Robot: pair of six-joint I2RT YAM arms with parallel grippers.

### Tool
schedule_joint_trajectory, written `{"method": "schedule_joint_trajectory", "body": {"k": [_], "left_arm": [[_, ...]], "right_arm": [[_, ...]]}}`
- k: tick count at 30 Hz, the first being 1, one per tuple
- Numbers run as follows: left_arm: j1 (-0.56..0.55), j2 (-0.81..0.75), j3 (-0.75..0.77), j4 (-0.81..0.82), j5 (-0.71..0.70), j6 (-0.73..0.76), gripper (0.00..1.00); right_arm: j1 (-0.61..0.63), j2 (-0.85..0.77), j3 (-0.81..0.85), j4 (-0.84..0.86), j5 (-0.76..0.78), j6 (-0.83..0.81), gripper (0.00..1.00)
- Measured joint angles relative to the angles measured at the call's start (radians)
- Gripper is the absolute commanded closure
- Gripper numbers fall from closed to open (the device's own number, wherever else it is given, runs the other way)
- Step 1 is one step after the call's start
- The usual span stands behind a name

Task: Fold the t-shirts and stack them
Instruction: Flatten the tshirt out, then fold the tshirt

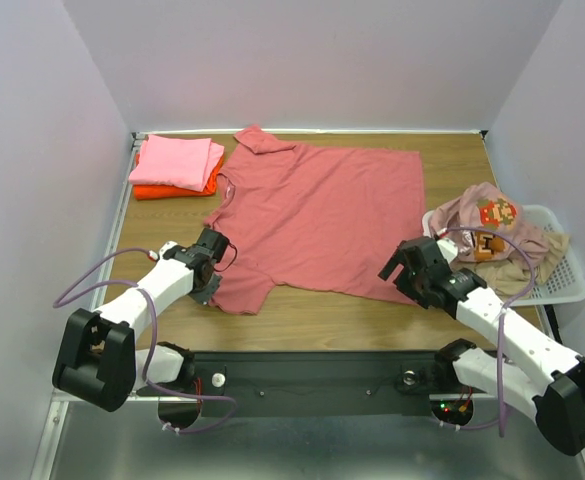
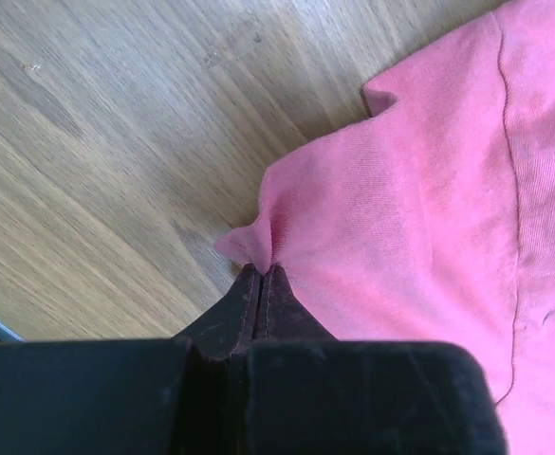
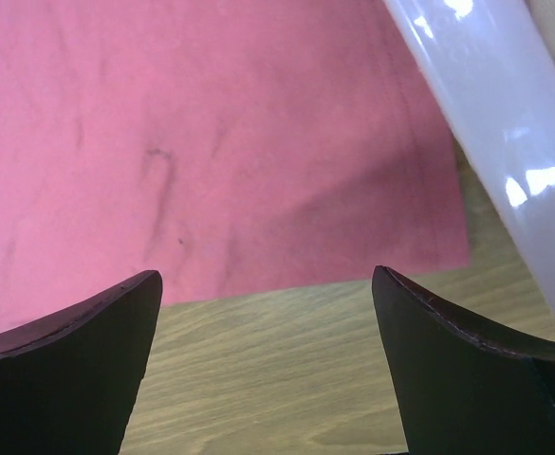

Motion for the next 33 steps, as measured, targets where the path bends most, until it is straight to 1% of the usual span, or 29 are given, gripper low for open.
{"method": "schedule_joint_trajectory", "body": {"k": [7, 12, 16, 17, 19, 22, 23, 28, 31, 32, 33], "left_arm": [[0.004, 0.0, 0.0, 0.015, 0.013, 0.031, 1.0], [0.005, 0.0, -0.002, 0.042, 0.036, 0.049, 1.0], [0.005, 0.0, -0.002, 0.052, 0.044, 0.06, 1.0], [0.005, 0.0, -0.002, 0.052, 0.045, 0.061, 1.0], [0.005, -0.003, -0.002, 0.054, 0.047, 0.062, 1.0], [0.005, -0.018, -0.002, 0.054, 0.047, 0.065, 1.0], [0.005, -0.024, -0.002, 0.054, 0.047, 0.066, 1.0], [0.005, -0.034, -0.002, 0.056, 0.047, 0.066, 1.0], [0.005, -0.034, -0.002, 0.058, 0.047, 0.067, 1.0], [0.005, -0.034, -0.002, 0.058, 0.048, 0.069, 1.0], [0.005, -0.034, -0.002, 0.058, 0.048, 0.069, 1.0]], "right_arm": [[0.006, -0.03, -0.039, -0.061, 0.016, 0.079, 0.07], [0.006, -0.027, -0.052, -0.084, 0.045, 0.131, 0.14], [0.007, 0.024, -0.045, -0.089, 0.078, 0.153, 0.24], [0.007, 0.039, -0.045, -0.088, 0.084, 0.155, 0.28], [0.007, 0.063, -0.045, -0.087, 0.092, 0.161, 0.3], [0.008, 0.087, -0.045, -0.081, 0.095, 0.169, 0.36], [0.008, 0.091, -0.048, -0.075, 0.094, 0.172, 0.4], [0.006, 0.1, -0.092, -0.036, 0.058, 0.182, 0.49], [0.006, 0.103, -0.097, -0.02, 0.057, 0.183, 0.56], [0.006, 0.106, -0.097, -0.019, 0.058, 0.182, 0.62], [0.006, 0.111, -0.097, -0.02, 0.058, 0.179, 0.65]]}}
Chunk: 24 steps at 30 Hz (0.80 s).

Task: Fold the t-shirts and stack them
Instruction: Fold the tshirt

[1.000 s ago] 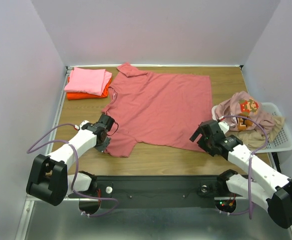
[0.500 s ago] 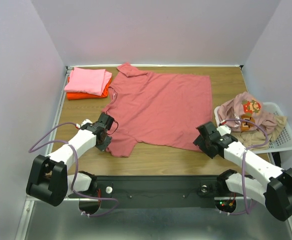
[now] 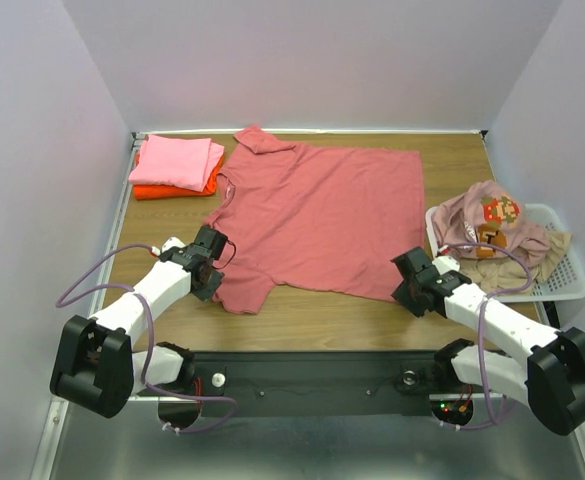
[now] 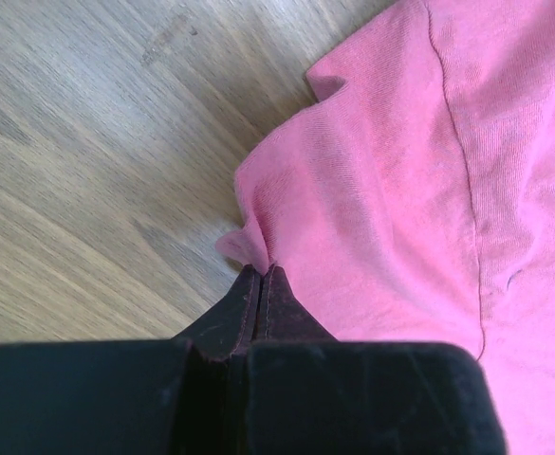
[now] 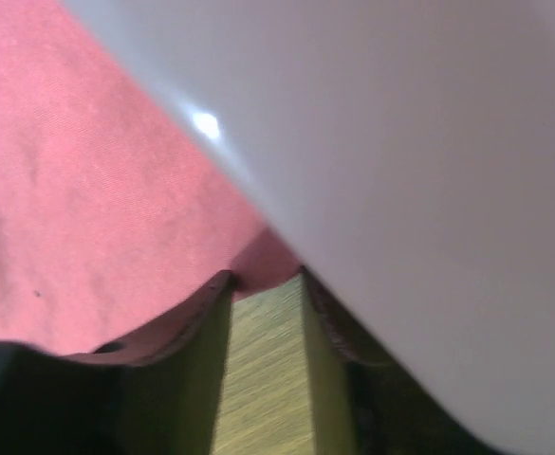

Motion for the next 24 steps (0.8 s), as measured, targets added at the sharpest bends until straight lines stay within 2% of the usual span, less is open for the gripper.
{"method": "schedule_joint_trajectory", "body": {"k": [1, 2, 4, 5, 7, 15, 24], "left_arm": [[0.0, 0.0, 0.0, 0.0, 0.0, 0.001, 1.0], [0.0, 0.0, 0.0, 0.0, 0.0, 0.003, 1.0], [0.0, 0.0, 0.0, 0.0, 0.0, 0.004, 1.0], [0.0, -0.001, 0.0, 0.0, 0.0, 0.005, 1.0], [0.0, -0.007, 0.0, 0.0, 0.0, 0.007, 1.0], [0.0, -0.045, 0.01, -0.001, 0.009, 0.022, 1.0], [0.0, -0.013, 0.113, 0.028, 0.031, 0.062, 1.0]], "right_arm": [[0.0, 0.006, 0.0, 0.0, 0.0, -0.003, 0.69], [0.0, 0.008, 0.0, -0.002, -0.001, -0.006, 0.78], [0.0, 0.013, 0.0, 0.0, -0.002, -0.015, 0.84], [0.0, 0.013, 0.0, 0.003, -0.005, -0.02, 0.92], [0.0, 0.015, 0.0, 0.023, -0.015, -0.034, 1.0], [0.0, -0.005, 0.002, 0.047, -0.034, -0.097, 1.0], [0.0, -0.007, 0.096, 0.048, 0.01, -0.159, 1.0]]}}
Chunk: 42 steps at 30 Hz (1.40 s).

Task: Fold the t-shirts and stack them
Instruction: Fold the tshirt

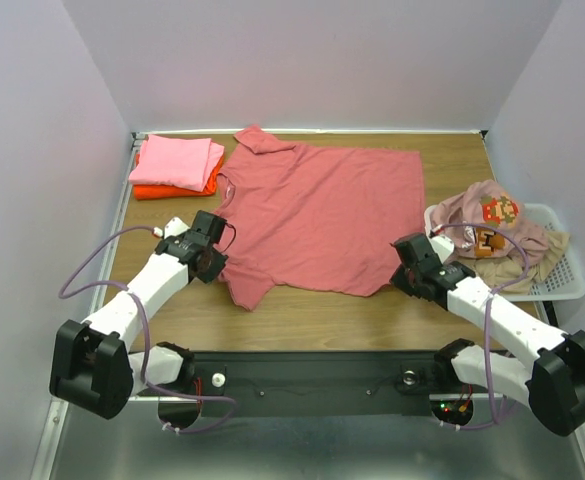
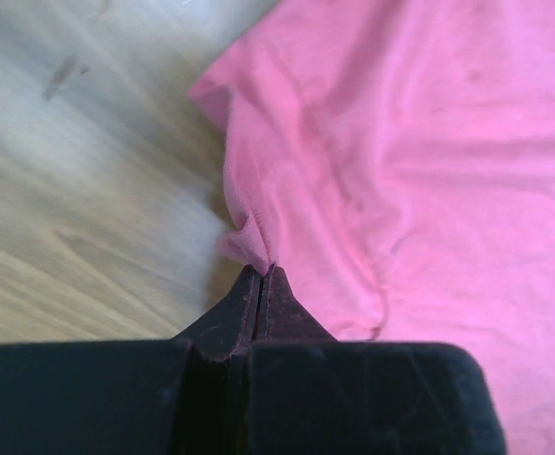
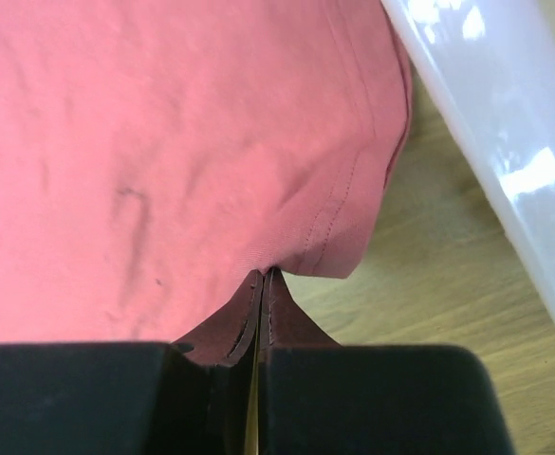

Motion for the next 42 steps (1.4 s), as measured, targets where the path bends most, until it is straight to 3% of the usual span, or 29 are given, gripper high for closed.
{"method": "schedule_joint_trajectory", "body": {"k": [9, 22, 42], "left_arm": [[0.0, 0.11, 0.143, 0.044, 0.023, 0.044, 1.0], [0.001, 0.366, 0.485, 0.05, -0.007, 0.114, 1.0], [0.051, 0.817, 0.963, 0.047, -0.075, 0.244, 1.0]], "right_arm": [[0.0, 0.068, 0.13, -0.001, 0.088, -0.052, 1.0], [-0.002, 0.235, 0.336, 0.002, 0.253, -0.135, 1.0], [-0.114, 0.6, 0.598, 0.031, 0.314, -0.223, 1.0]]}}
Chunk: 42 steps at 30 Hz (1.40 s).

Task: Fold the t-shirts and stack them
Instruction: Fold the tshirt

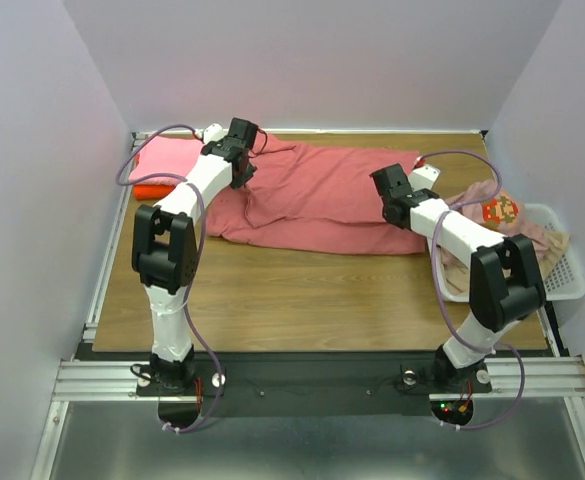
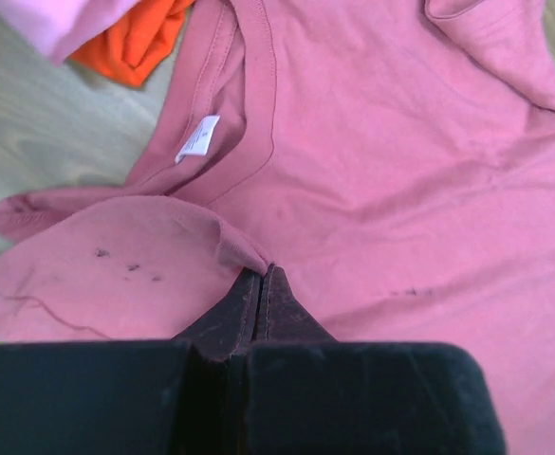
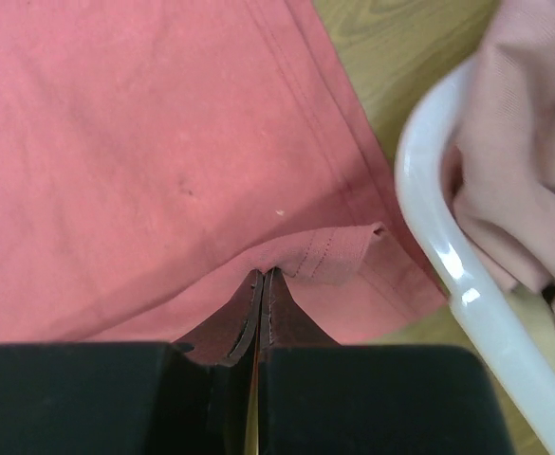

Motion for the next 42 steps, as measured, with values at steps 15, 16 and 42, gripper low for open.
{"method": "schedule_joint_trajectory", "body": {"k": [15, 16, 42], "left_arm": [[0.039, 0.183, 0.178, 0.052, 0.006, 0.129, 0.12], [0.039, 0.182, 0.178, 0.051, 0.006, 0.135, 0.12], [0.039, -0.041, -0.433, 0.296, 0.065, 0.154, 0.1]], "right_arm": [[-0.019, 0.118, 0.1, 0.009, 0.036, -0.036, 0.33], [-0.019, 0.118, 0.102, 0.01, 0.03, -0.042, 0.29], [0.035, 0.153, -0.074, 0.199, -0.332, -0.127, 0.0]]}}
